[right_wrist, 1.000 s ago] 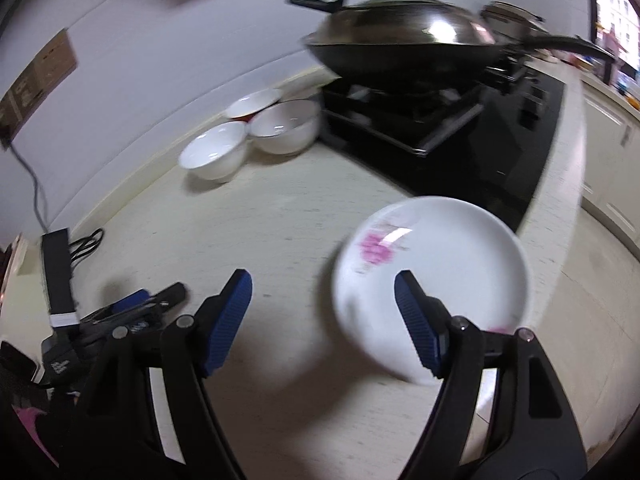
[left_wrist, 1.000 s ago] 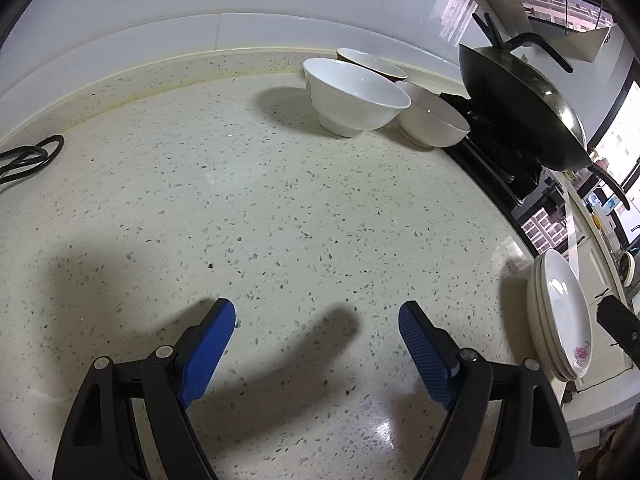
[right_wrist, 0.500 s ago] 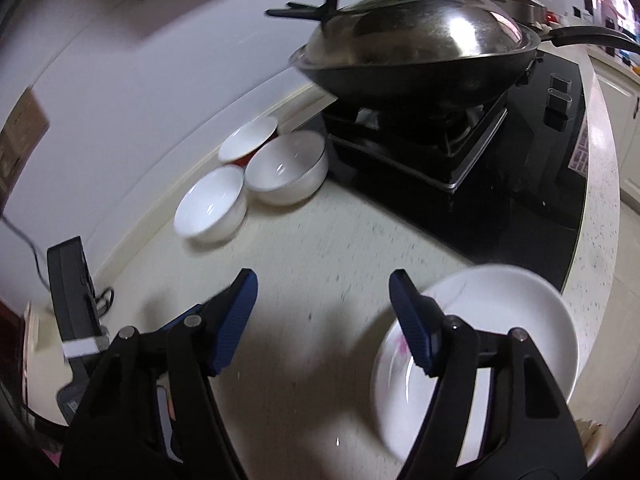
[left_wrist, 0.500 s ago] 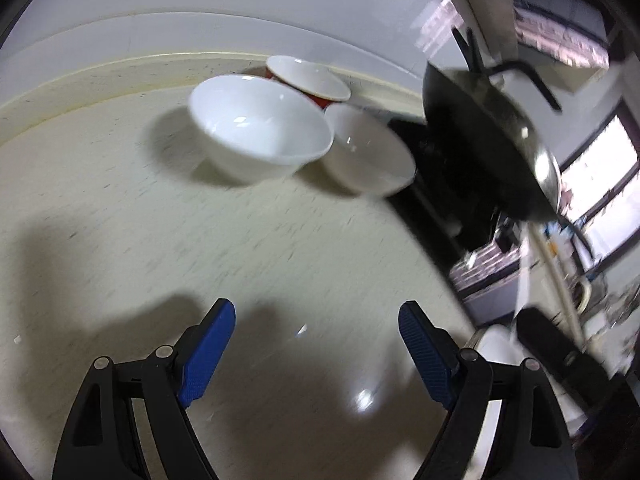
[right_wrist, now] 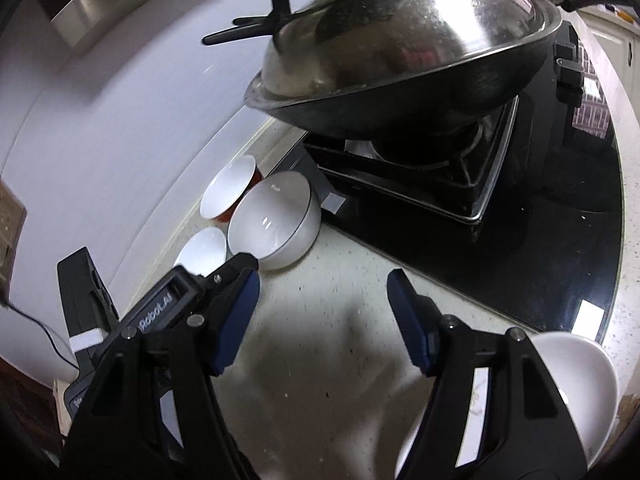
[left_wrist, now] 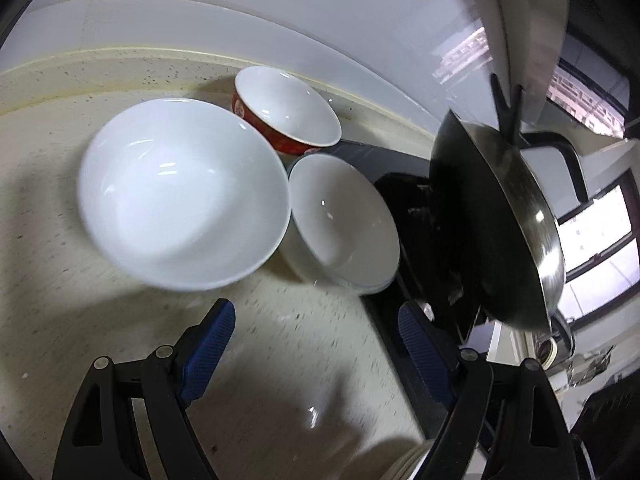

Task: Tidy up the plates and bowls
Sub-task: 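Move both tools toward the white bowls by the wall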

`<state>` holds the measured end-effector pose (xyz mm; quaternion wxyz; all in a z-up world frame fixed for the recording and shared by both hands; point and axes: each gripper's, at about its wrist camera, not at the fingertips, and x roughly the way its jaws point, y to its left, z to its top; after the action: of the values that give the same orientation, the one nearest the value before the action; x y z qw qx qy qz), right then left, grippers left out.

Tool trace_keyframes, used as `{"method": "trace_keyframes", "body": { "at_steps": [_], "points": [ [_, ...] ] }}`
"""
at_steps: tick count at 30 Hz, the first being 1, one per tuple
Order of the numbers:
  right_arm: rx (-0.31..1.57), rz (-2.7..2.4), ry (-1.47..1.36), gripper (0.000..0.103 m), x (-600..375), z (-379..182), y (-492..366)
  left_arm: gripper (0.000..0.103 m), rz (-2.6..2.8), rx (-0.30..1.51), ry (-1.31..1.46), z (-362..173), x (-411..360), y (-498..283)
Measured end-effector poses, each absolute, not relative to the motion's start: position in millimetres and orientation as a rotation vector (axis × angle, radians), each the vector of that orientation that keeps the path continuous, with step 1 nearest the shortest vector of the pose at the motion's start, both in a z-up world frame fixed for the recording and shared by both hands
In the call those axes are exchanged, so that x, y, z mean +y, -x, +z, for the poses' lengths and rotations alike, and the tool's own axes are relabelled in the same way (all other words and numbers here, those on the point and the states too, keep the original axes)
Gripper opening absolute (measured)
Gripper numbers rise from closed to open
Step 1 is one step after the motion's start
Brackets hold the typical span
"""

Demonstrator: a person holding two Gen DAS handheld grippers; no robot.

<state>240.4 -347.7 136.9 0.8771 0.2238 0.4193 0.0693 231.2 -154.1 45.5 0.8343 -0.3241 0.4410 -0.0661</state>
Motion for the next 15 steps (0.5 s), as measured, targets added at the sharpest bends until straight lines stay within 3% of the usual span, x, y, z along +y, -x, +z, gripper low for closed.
{"method": "trace_keyframes", "body": {
  "at_steps": [15],
  "points": [
    [0.922,0.119,-0.568,0.069,-348,113,-270,0.083,-0.079,0.929,0.744,30,-150,-257]
  ]
}}
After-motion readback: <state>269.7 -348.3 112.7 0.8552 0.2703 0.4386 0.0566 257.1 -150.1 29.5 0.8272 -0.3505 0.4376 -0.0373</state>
